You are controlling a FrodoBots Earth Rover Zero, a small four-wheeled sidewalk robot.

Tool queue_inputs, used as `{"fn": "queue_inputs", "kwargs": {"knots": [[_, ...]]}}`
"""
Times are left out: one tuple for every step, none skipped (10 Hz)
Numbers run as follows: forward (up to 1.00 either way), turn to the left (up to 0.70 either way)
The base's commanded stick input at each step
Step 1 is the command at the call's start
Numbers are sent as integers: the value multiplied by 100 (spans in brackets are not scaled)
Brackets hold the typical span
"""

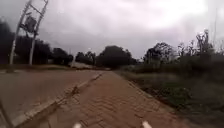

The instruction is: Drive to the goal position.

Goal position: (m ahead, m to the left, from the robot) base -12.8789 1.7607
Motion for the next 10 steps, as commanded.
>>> {"fn": "queue_inputs", "kwargs": {"knots": [[70, 7], [54, 9], [50, 8], [50, 2], [50, 10], [50, 2], [50, 15], [50, 3], [50, 18], [50, 18]]}}
